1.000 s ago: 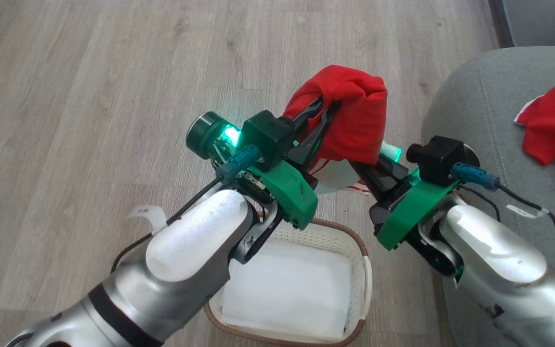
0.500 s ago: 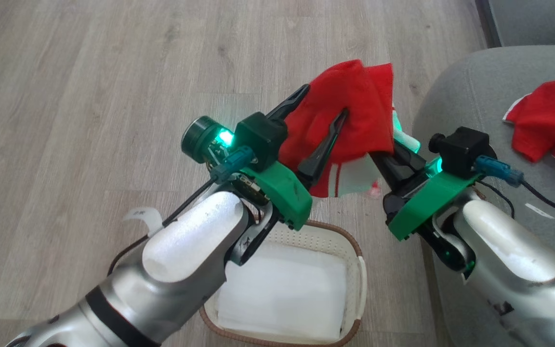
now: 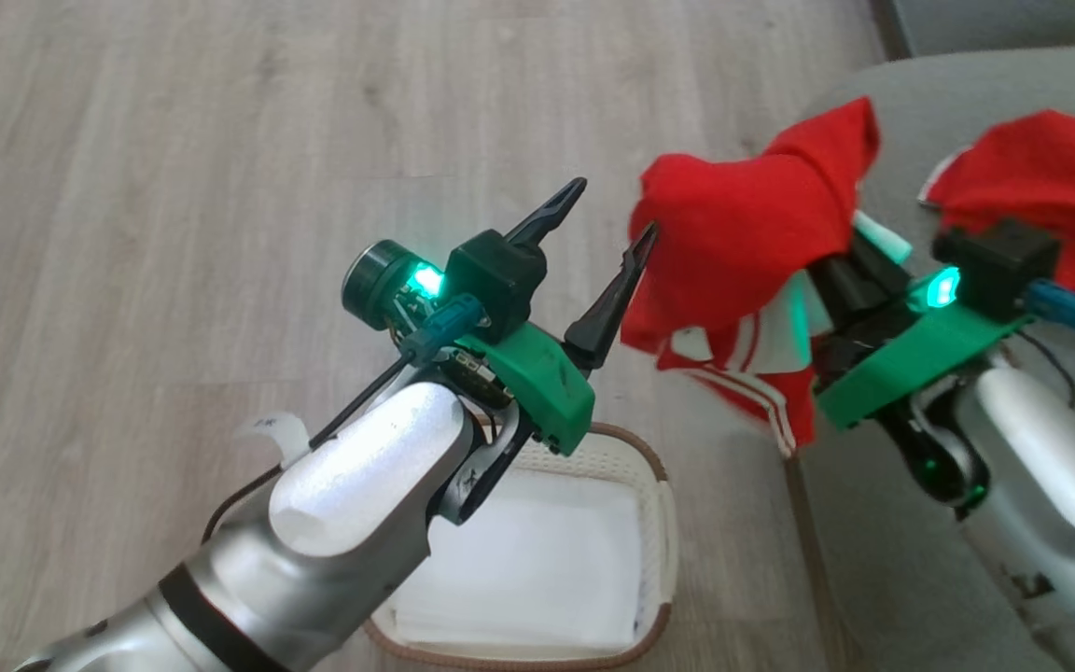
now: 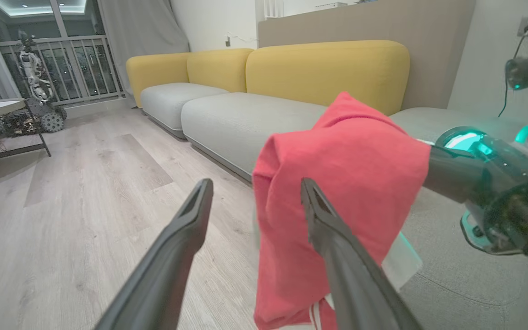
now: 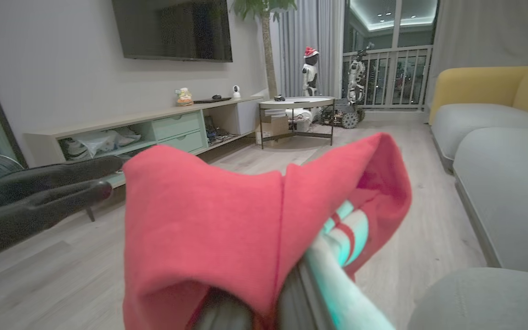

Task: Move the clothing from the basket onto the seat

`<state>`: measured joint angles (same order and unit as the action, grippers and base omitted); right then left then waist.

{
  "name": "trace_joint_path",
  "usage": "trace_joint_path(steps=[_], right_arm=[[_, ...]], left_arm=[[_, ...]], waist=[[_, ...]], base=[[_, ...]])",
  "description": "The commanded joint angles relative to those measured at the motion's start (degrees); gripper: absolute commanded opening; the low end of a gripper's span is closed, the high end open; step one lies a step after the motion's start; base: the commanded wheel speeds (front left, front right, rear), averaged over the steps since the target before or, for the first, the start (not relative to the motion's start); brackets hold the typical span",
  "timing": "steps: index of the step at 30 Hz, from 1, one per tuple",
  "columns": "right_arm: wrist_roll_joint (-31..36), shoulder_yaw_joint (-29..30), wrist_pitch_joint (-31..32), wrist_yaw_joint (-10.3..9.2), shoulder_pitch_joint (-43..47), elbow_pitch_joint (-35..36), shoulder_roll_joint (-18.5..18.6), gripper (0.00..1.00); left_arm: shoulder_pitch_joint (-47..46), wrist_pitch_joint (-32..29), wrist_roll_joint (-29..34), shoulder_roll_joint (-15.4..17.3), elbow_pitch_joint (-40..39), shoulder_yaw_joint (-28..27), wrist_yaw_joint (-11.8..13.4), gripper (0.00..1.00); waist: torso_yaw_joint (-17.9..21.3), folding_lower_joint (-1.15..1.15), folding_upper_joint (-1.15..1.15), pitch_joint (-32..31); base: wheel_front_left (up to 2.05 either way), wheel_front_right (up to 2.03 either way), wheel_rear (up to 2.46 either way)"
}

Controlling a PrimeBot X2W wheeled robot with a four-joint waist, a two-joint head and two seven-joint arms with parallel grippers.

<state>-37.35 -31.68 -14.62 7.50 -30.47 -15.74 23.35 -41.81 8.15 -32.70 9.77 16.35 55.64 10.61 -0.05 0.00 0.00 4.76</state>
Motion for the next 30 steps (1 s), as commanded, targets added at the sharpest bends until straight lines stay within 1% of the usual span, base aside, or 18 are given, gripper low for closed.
trace_joint_path(steps=[1,10,17,25,30], right_arm=[[0.24,1.08,-0.38,-0.01,0.24,2.49,1.03,0.0],[0.73,5.75,-0.38,-0.01,2.64,6.44,3.68,0.0],[0.09,7.78,-0.38,-0.01,4.98,8.87,4.85,0.0],[0.39,10.07,-0.38,-0.01,6.82,10.96,5.27,0.0],[0.46,11.61,-0.38,-0.01,8.27,12.15,4.92,0.0]], left_arm=[[-1.64,0.4,-0.3,1.12,-1.84,-1.84,0.23,1.0],[-0.56,2.03,-0.16,1.95,-1.24,-1.55,0.38,1.0],[-0.36,3.38,0.0,2.44,-0.47,-1.8,0.56,1.0],[-0.03,4.5,-0.26,2.64,0.81,-2.27,0.62,1.0],[0.48,5.19,-0.45,2.86,1.16,-2.41,0.17,1.0]], waist=[[1.71,0.0,0.0,0.15],[9.43,0.0,0.0,0.05],[15.85,0.0,0.0,0.09],[22.59,0.0,0.0,0.34],[26.25,0.0,0.0,0.24]], base=[[0.0,0.0,0.0],[0.0,0.0,0.0],[0.0,0.0,0.0],[0.0,0.0,0.0],[0.0,0.0,0.0]])
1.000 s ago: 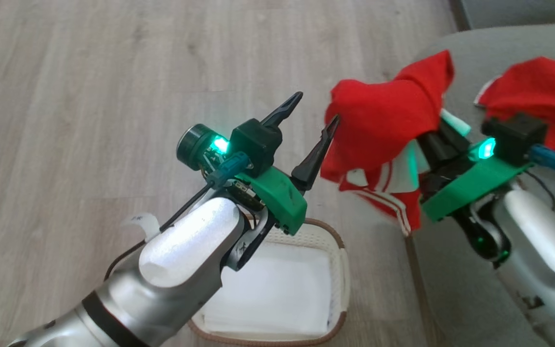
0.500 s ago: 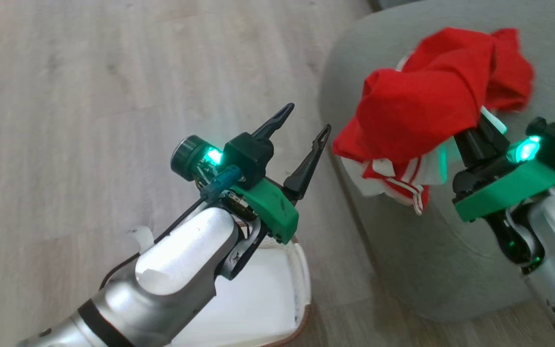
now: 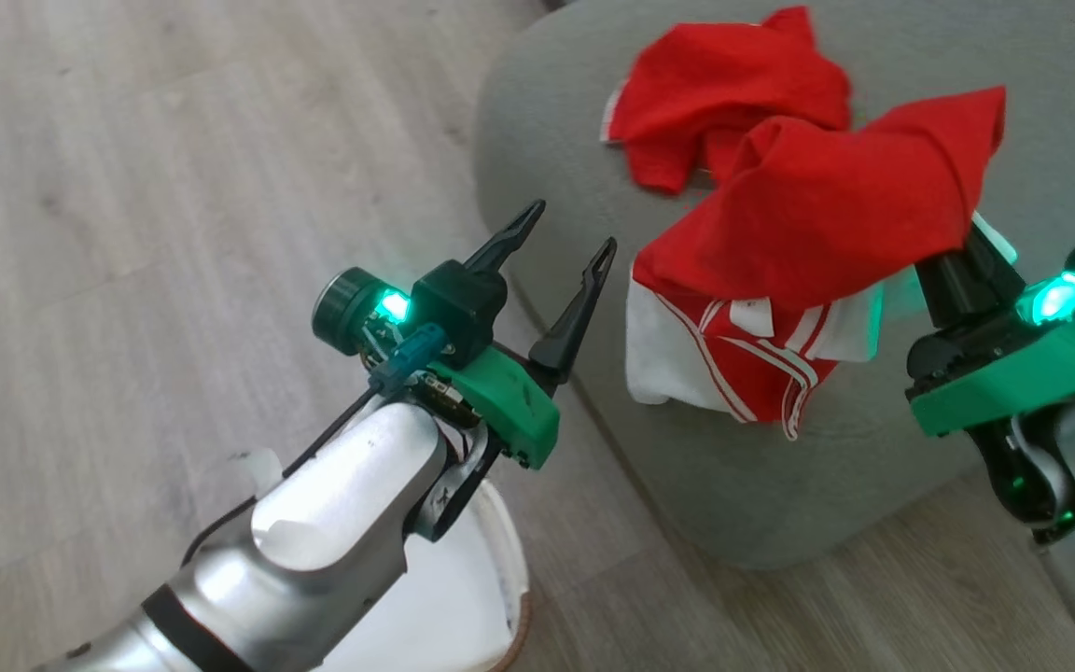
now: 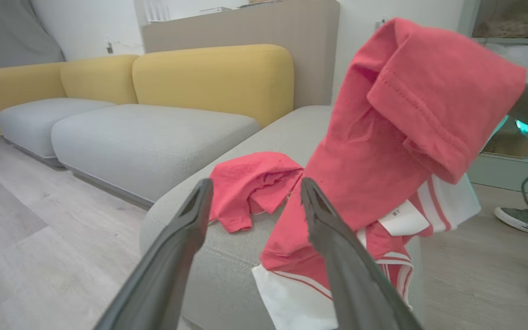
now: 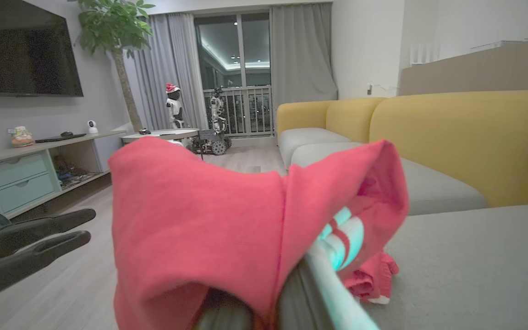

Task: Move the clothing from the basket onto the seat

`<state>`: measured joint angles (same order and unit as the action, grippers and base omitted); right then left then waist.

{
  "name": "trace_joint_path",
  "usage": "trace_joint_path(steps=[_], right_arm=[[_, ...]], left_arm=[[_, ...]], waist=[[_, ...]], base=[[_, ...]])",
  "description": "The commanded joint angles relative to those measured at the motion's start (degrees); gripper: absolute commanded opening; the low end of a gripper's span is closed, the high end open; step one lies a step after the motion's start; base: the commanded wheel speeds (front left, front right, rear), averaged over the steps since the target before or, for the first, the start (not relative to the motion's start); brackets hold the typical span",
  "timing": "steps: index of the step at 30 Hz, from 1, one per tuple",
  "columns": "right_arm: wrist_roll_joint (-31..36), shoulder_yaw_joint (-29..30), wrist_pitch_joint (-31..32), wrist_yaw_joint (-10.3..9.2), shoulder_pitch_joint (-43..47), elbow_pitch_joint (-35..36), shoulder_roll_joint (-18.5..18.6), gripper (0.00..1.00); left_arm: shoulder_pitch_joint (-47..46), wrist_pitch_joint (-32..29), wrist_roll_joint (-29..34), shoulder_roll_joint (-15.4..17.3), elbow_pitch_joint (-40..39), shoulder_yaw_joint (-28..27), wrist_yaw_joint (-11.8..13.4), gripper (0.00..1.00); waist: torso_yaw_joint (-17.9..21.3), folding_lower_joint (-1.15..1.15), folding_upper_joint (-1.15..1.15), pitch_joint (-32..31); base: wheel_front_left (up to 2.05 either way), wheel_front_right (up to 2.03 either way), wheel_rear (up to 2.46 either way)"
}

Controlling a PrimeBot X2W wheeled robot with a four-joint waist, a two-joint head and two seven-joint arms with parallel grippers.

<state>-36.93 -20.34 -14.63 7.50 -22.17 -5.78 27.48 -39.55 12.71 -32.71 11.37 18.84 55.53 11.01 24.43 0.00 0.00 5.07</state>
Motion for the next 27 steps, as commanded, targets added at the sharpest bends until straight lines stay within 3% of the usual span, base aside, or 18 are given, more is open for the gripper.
trace_joint_path(steps=[1,5,12,20,27], right_arm=[[0.06,0.57,-0.37,-0.01,0.29,2.45,0.69,0.0],[0.1,1.07,-0.37,-0.01,1.06,3.2,0.54,0.0],[-0.13,4.3,-0.37,-0.01,3.03,5.15,1.83,0.0],[-0.56,7.21,-0.37,-0.01,3.64,6.63,2.75,0.0],[-3.25,7.08,-0.37,-0.01,-3.22,4.91,3.96,0.0]], left_arm=[[-1.62,0.78,-0.46,1.31,-1.31,-2.3,-0.37,1.0],[-1.12,1.09,-0.57,1.53,-1.23,-2.16,-0.97,1.0],[-1.64,1.43,-1.44,0.33,-0.72,-0.75,-4.81,1.0],[-2.87,1.74,-0.9,-1.03,1.18,-0.35,-5.51,1.0],[-4.59,1.52,0.08,-1.3,1.6,0.06,-5.21,1.0]], waist=[[2.43,0.0,0.0,-0.13],[4.49,0.0,0.0,-0.21],[6.42,0.0,0.0,0.72],[6.58,0.0,0.0,1.92],[6.42,0.0,0.0,4.66]], base=[[0.0,0.0,0.0],[0.0,0.0,0.0],[0.0,0.0,0.0],[0.0,0.0,0.0],[0.0,0.0,0.0]])
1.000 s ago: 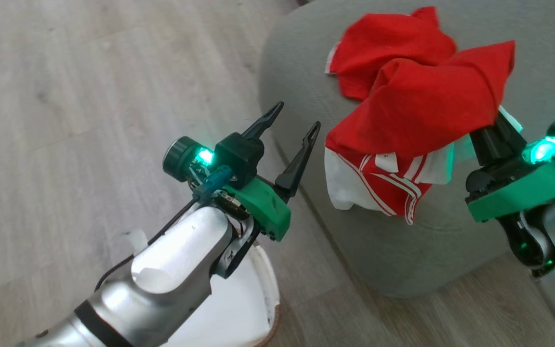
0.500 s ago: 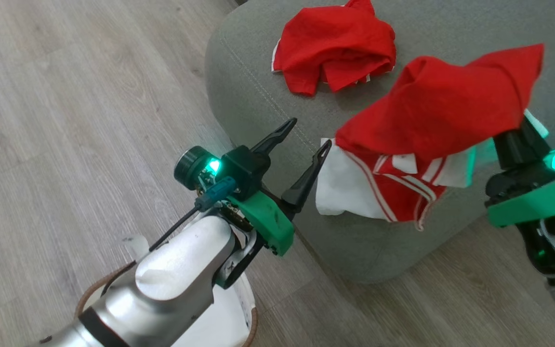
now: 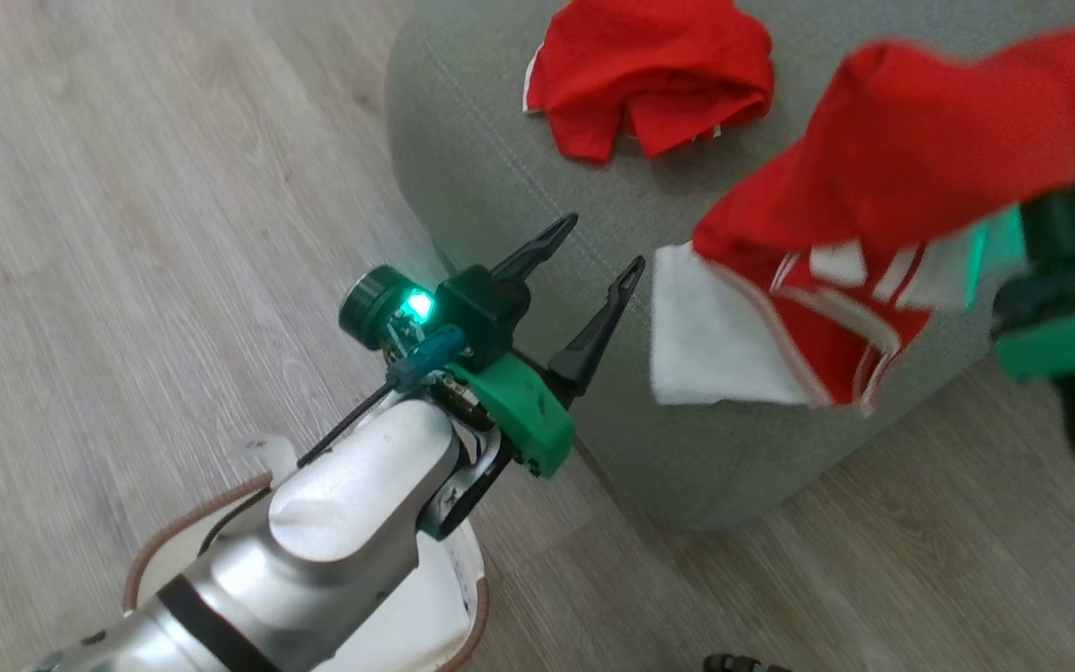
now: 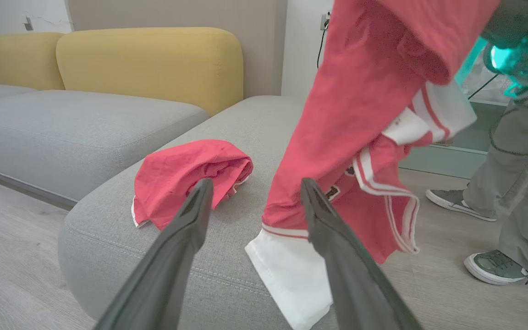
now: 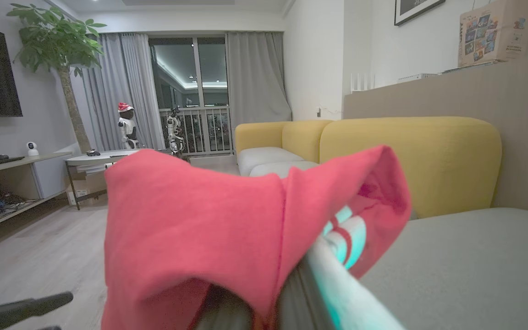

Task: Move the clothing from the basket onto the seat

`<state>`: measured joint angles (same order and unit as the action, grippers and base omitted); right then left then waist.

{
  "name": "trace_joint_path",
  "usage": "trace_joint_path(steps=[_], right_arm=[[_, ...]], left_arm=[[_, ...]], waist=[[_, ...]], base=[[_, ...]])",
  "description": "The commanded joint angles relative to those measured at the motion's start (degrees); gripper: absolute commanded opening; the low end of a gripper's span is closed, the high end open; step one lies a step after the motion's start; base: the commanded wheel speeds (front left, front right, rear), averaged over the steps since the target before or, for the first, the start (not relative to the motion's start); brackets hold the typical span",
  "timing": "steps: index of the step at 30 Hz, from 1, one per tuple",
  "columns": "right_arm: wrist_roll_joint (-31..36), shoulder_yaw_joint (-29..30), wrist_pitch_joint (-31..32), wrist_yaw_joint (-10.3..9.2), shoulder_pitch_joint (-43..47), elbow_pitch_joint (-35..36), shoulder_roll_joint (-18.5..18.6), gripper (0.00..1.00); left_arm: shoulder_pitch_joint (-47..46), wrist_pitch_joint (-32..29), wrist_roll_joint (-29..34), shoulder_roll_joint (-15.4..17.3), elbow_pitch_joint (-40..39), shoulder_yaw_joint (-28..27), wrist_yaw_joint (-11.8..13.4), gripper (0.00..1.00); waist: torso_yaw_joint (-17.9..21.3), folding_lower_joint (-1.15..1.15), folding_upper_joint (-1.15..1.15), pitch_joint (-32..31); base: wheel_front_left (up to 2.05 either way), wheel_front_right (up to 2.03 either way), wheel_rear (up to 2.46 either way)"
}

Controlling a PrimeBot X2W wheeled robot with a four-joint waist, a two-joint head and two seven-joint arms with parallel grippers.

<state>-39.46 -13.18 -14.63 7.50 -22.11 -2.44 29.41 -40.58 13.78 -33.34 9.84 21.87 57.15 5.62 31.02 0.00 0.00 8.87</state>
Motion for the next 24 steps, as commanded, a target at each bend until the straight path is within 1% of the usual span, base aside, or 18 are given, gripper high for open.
trace_joint_path(steps=[1,5,9,15,18,22,24], right_arm=[[-1.34,-0.42,-0.37,-0.01,-4.7,0.99,2.33,0.0],[-3.78,-2.15,-0.37,-0.01,-10.8,-2.86,4.1,0.0],[-5.94,-4.43,-0.37,-0.01,-17.66,-8.72,6.39,0.0],[-8.63,-6.17,-0.37,-0.01,-26.93,-16.86,9.9,0.0],[-8.67,-6.4,-0.37,-0.01,-29.09,-18.66,10.93,0.0],[-8.4,-6.31,-0.37,-0.01,-32.66,-22.23,13.1,0.0],[-8.86,-6.0,-0.37,-0.01,-34.31,-23.94,13.59,0.0]], left_arm=[[-3.8,0.29,0.82,0.13,-1.38,-1.42,0.22,1.0],[-5.24,-0.83,1.49,-0.52,-1.0,-0.55,0.19,1.0],[-7.42,-1.97,2.43,-1.42,-0.4,0.26,0.18,1.0],[-11.41,-3.59,4.11,-3.55,1.16,1.86,0.06,1.0],[-12.79,-3.93,4.62,-4.28,1.91,2.4,-0.01,1.0],[-15.74,-4.6,5.63,-5.65,3.4,3.67,0.02,1.0],[-16.99,-4.73,5.93,-6.13,4.11,4.13,0.34,1.0]], waist=[[-0.33,0.0,0.0,1.31],[-1.12,0.0,0.0,3.81],[-2.09,0.0,0.0,6.82],[-4.31,0.0,0.0,12.69],[-5.15,0.0,0.0,14.66],[-7.32,0.0,0.0,18.91],[-8.27,0.0,0.0,20.79]], base=[[0.0,0.0,0.0],[0.0,0.0,0.0],[0.0,0.0,0.0],[0.0,0.0,0.0],[0.0,0.0,0.0],[0.0,0.0,0.0],[0.0,0.0,0.0]])
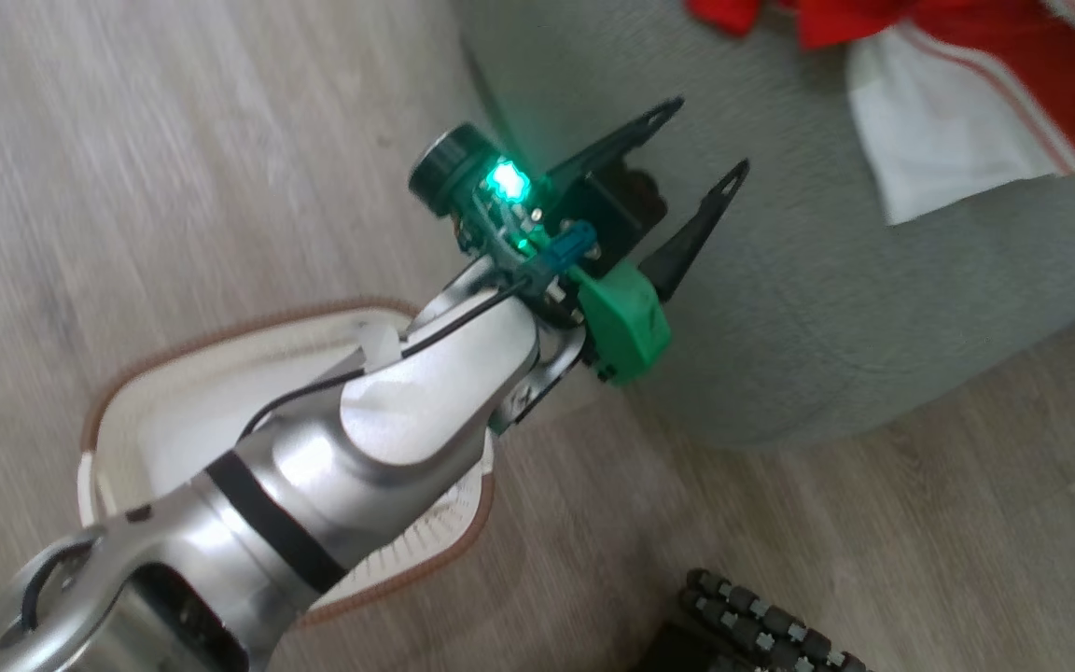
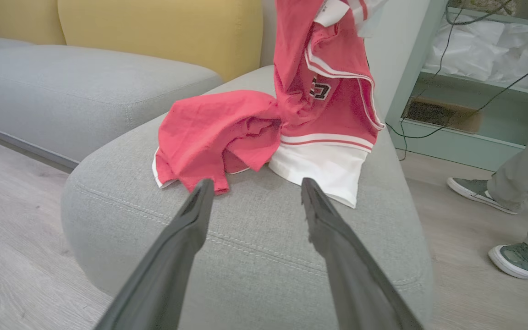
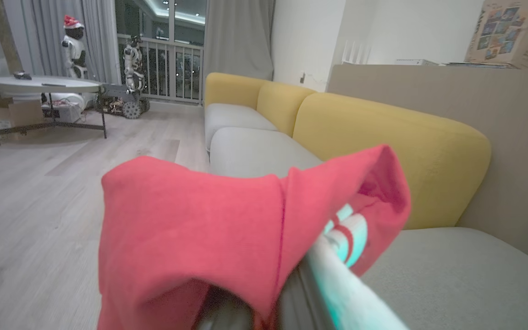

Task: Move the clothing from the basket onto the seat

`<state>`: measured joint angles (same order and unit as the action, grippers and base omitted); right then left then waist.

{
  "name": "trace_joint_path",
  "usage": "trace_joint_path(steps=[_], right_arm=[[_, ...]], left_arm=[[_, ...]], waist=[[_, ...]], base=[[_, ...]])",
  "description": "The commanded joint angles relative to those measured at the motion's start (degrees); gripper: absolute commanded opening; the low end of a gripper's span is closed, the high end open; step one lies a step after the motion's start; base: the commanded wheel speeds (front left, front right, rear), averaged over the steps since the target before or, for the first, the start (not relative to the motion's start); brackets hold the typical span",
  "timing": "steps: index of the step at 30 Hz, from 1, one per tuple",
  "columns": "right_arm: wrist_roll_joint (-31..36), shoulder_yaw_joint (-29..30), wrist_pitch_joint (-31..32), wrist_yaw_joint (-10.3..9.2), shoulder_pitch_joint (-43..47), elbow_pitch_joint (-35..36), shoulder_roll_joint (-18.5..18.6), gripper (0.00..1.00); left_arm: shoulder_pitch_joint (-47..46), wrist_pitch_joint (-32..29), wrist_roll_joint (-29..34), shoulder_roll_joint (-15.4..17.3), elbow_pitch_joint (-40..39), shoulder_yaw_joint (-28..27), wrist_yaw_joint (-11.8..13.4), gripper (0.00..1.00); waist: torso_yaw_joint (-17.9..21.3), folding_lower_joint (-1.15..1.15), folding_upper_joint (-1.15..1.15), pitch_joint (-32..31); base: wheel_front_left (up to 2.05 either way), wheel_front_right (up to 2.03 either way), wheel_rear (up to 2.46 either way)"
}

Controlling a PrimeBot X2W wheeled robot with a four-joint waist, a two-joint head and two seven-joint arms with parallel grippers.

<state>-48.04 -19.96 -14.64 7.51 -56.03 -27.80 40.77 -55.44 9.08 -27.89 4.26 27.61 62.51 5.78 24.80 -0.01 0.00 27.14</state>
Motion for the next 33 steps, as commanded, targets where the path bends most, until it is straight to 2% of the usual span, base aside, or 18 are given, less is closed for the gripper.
trace_joint_path(steps=[1,8,16,20,24,26,27,33], right_arm=[[-0.18,0.72,-0.36,-0.02,-1.06,0.42,2.6,0.0],[-0.6,-4.1,-0.36,-0.02,-4.9,-7.6,4.48,0.0],[-4.67,-15.23,-0.05,-0.02,-9.01,-16.94,6.88,0.0],[-9.79,-22.97,6.79,-0.02,-10.76,-19.7,8.07,0.0],[-14.77,-28.83,12.19,-0.02,-12.14,-19.33,9.73,0.0],[-16.67,-30.77,12.8,-0.02,-12.85,-19.36,10.35,0.42],[-17.38,-31.69,12.94,-0.02,-13.16,-19.57,10.62,1.0],[-20.24,-36.99,13.24,-0.02,-14.48,-20.79,11.22,1.0]], left_arm=[[-2.73,-0.04,0.61,-0.74,-1.37,-0.98,0.34,1.0],[-5.12,0.51,0.64,-1.31,-0.2,0.7,2.24,1.0],[-6.48,1.65,-1.41,-1.36,-1.18,3.22,4.07,1.0],[-6.87,2.33,-2.92,-1.37,-1.47,4.51,4.94,1.0],[-7.29,3.01,-4.16,-1.37,-1.22,5.4,5.76,1.0],[-7.39,3.33,-4.75,-1.37,-1.0,5.77,6.07,1.0],[-7.43,3.49,-5.05,-1.37,-0.9,5.94,6.18,1.0],[-7.51,4.48,-6.69,-1.37,-0.1,6.49,6.68,1.0]], waist=[[-2.57,0.01,0.0,3.55],[-5.93,0.01,0.0,9.06],[-8.68,0.01,0.0,10.91],[-9.46,0.01,0.0,10.67],[-9.77,0.01,0.0,10.31],[-9.81,0.01,0.0,10.03],[-9.82,0.01,0.0,9.86],[-9.36,0.01,0.0,7.7]], base=[[0.0,0.0,0.0],[0.0,0.0,0.0],[0.0,0.0,0.0],[0.0,0.0,0.0],[0.0,0.0,0.0],[0.0,0.0,0.0],[0.0,0.0,0.0],[0.0,0.0,0.0]])
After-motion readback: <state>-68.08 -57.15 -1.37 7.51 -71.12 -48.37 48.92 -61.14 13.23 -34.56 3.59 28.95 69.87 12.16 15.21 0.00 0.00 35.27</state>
